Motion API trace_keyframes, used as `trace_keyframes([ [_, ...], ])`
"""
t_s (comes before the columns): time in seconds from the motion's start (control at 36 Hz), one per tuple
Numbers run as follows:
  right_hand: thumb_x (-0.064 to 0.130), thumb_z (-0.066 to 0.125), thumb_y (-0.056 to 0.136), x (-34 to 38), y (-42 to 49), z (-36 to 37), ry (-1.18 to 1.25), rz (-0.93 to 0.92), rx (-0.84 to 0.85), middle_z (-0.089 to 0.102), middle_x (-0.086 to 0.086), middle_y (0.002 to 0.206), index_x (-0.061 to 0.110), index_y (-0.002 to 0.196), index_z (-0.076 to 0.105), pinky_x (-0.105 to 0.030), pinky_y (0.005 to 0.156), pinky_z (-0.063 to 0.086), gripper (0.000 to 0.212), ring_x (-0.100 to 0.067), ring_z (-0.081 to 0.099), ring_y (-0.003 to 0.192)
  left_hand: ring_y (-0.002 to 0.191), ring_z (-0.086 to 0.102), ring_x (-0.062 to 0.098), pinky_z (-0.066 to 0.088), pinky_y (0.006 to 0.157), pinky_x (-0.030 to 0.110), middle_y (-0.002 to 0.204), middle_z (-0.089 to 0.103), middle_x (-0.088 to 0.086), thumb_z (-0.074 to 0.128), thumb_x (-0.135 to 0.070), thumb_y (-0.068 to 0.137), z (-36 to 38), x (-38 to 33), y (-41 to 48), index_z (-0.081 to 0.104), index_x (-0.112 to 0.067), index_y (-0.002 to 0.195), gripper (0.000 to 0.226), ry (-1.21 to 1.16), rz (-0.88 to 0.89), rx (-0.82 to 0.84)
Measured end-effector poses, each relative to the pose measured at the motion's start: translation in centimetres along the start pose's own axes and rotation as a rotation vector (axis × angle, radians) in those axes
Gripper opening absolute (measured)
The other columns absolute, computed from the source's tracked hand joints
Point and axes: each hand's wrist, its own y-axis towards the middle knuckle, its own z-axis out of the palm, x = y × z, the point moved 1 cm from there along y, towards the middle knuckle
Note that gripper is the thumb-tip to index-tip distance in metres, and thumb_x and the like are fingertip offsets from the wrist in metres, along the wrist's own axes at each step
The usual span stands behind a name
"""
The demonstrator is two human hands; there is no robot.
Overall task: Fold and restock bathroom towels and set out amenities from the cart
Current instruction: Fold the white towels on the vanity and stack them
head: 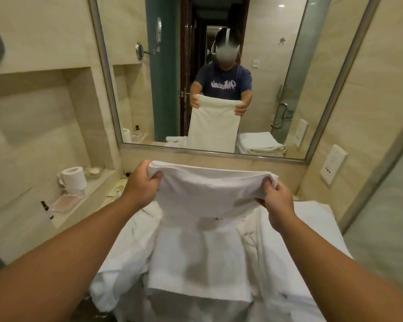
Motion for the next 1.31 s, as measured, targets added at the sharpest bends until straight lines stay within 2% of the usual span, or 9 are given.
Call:
trace_keyframes([
  [0.11, 0.03, 0.055, 0.106, -2.3, -7.8, -2.8, -0.087, -0.009, -0.023, 0.069, -0.004, 0.101, 0.021, 0.091, 0.067, -0.054, 0.099, 0.055, 0.022, -0.033, 0.064, 0.109, 0.098, 0.064, 0.03, 0.055, 0.088, 0.053, 0.106, 0.068, 0.005, 0.058, -0.027, 0.103, -2.9, 1.6, -8.2, 0.056, -0.021, 0.122, 0.02, 0.085, 0.013, 0.048],
  [0.19, 0.033, 0.054, 0.106, -4.0, -12.5, -4.5, -0.206, 0.017, -0.024, 0.069, -0.009, 0.103, 0.011, 0.1, 0.069, -0.044, 0.09, 0.051, 0.027, -0.032, 0.063, 0.104, 0.1, 0.064, 0.034, 0.049, 0.084, 0.046, 0.107, 0.068, 0.008, 0.055, -0.03, 0.104, -4.6, 2.6, -13.0, 0.054, -0.016, 0.123, 0.024, 0.19, -0.004, 0.118],
  [0.31, 0.033, 0.051, 0.106, -5.2, -17.0, -6.0, -0.319, 0.031, -0.025, 0.069, -0.01, 0.107, 0.011, 0.104, 0.068, -0.046, 0.092, 0.053, 0.028, -0.03, 0.062, 0.101, 0.121, 0.057, 0.029, 0.044, 0.098, 0.041, 0.134, 0.06, 0.007, 0.051, -0.035, 0.106, -5.9, 3.7, -17.0, 0.047, -0.015, 0.14, 0.04, 0.245, -0.041, 0.197],
  [0.5, 0.033, 0.048, 0.108, -7.9, -21.3, -8.6, -0.455, 0.044, 0.062, 0.062, -0.006, 0.097, 0.01, 0.107, 0.067, -0.044, 0.09, 0.047, 0.03, -0.019, 0.056, 0.086, 0.093, 0.06, 0.026, 0.048, 0.082, 0.042, 0.097, 0.062, 0.002, 0.043, -0.036, 0.108, -5.4, 4.7, -21.2, 0.042, -0.021, 0.11, 0.015, 0.359, 0.01, 0.288],
  [0.58, 0.035, 0.045, 0.109, -9.4, -21.6, -8.9, -0.515, 0.061, 0.128, 0.063, -0.004, 0.102, 0.019, 0.105, 0.062, -0.037, 0.087, 0.044, 0.023, -0.018, 0.057, 0.09, 0.089, 0.059, 0.02, 0.051, 0.084, 0.045, 0.098, 0.061, 0.002, 0.04, -0.038, 0.109, -4.4, 5.6, -21.6, 0.037, -0.024, 0.114, 0.015, 0.444, -0.013, 0.312],
  [0.94, 0.047, 0.036, 0.108, -15.7, -10.3, -3.9, -0.611, 0.085, 0.055, 0.065, -0.011, 0.134, 0.017, 0.135, 0.06, -0.044, 0.108, 0.045, 0.048, -0.033, 0.059, 0.123, 0.076, 0.062, 0.03, 0.052, 0.069, 0.042, 0.089, 0.065, 0.005, 0.028, -0.046, 0.108, 3.4, 9.1, -13.2, 0.028, -0.025, 0.119, 0.025, 0.66, -0.117, 0.14],
  [1.11, 0.039, 0.035, 0.11, -18.2, -2.3, 0.3, -0.57, 0.15, 0.01, 0.061, -0.013, 0.14, 0.014, 0.14, 0.057, -0.042, 0.111, 0.04, 0.045, -0.036, 0.055, 0.129, 0.087, 0.064, 0.032, 0.05, 0.07, 0.041, 0.095, 0.065, 0.004, 0.03, -0.044, 0.109, 8.5, 11.1, -6.2, 0.033, -0.022, 0.119, 0.025, 0.643, -0.192, 0.071],
  [1.19, 0.034, 0.037, 0.111, -19.6, 0.1, 1.3, -0.594, 0.196, 0.018, 0.059, -0.014, 0.143, 0.012, 0.143, 0.055, -0.04, 0.112, 0.038, 0.043, -0.037, 0.052, 0.133, 0.079, 0.055, 0.029, 0.044, 0.066, 0.038, 0.089, 0.058, 0.001, 0.032, -0.042, 0.109, 10.5, 12.7, -4.3, 0.035, -0.021, 0.118, 0.024, 0.648, -0.235, 0.055],
  [1.31, 0.021, 0.042, 0.109, -22.6, 1.9, 1.8, -0.684, 0.218, 0.036, 0.063, -0.019, 0.135, 0.005, 0.132, 0.061, -0.034, 0.104, 0.039, 0.034, -0.037, 0.057, 0.126, 0.081, 0.056, 0.03, 0.044, 0.067, 0.039, 0.091, 0.058, 0.004, 0.044, -0.038, 0.107, 12.3, 15.2, -3.3, 0.038, -0.017, 0.109, 0.022, 0.512, -0.363, -0.005],
])
